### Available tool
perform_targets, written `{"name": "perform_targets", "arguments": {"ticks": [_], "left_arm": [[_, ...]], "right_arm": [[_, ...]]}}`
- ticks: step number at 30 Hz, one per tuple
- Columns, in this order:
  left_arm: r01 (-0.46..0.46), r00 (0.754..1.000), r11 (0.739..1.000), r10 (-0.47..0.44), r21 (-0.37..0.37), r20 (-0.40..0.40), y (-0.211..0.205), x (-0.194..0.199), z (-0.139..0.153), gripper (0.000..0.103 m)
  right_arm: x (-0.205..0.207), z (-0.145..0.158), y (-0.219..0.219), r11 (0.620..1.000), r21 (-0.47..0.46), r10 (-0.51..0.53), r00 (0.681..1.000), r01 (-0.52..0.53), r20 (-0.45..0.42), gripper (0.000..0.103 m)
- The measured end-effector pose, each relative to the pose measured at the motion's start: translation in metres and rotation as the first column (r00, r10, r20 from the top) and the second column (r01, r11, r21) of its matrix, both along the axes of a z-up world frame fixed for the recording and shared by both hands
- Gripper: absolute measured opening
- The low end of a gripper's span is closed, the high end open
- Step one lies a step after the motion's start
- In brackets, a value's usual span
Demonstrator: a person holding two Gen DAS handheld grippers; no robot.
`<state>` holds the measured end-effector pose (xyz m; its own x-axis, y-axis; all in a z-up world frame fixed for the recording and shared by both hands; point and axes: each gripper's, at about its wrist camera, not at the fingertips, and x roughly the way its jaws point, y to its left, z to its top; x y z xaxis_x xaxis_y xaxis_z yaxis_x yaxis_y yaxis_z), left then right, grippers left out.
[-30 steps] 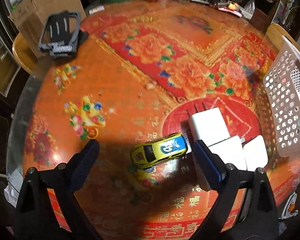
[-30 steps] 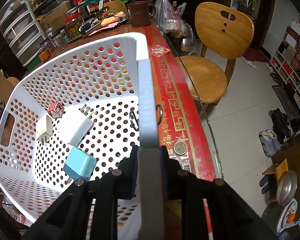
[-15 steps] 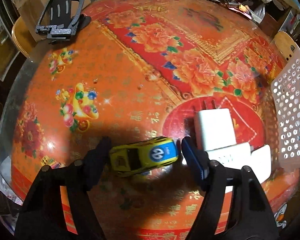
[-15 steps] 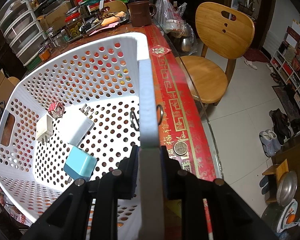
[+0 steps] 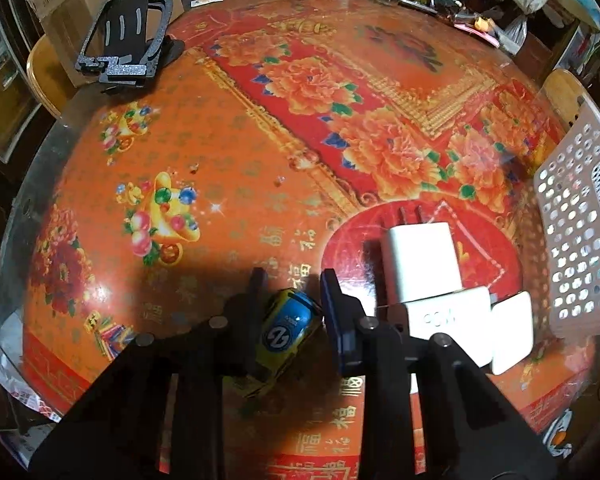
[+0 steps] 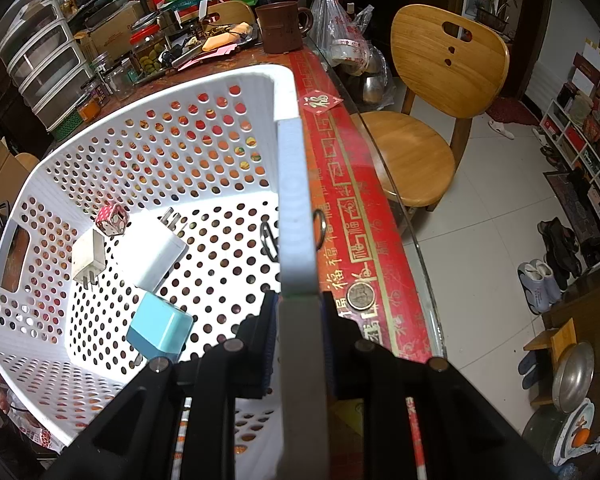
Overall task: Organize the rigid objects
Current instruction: 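Close the left tool around the yellow toy car and lift it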
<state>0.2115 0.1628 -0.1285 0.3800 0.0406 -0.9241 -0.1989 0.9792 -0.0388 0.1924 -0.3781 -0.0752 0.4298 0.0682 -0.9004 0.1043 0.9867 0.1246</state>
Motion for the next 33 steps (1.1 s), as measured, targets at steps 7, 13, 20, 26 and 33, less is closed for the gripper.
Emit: {"name": "perform_targets", "arguments": {"ticks": [7,13,20,26,33], "left_arm": [[0.019,1.000,1.000,-0.019,0.012,0.007,-0.003,-0.002,-0.001,0.025],[0.028,0.999,1.000,-0.028,0.004,0.017,-0.002,-0.005,0.000,0.025],[0.038,0.998,0.999,-0.039,0.024,0.053,-0.006,-0.004,0.018,0.011],[0.047,0.997,0.999,-0.048,0.024,0.057,-0.007,-0.002,0.023,0.009],[0.130,0.987,0.991,-0.132,0.024,0.094,-0.014,-0.024,0.030,0.096]], "right_arm": [[0.000,0.000,0.000,1.000,0.000,-0.002,1.000,0.002,0.000,0.019],[0.000,0.000,0.000,1.000,0.000,-0.002,1.000,0.002,0.000,0.019],[0.000,0.001,0.000,1.000,-0.002,-0.001,1.000,0.001,-0.001,0.019],[0.000,0.001,0.000,1.000,-0.002,-0.001,1.000,0.001,-0.001,0.019],[0.000,0.001,0.001,1.000,-0.003,0.000,1.000,0.000,-0.001,0.019]]}}
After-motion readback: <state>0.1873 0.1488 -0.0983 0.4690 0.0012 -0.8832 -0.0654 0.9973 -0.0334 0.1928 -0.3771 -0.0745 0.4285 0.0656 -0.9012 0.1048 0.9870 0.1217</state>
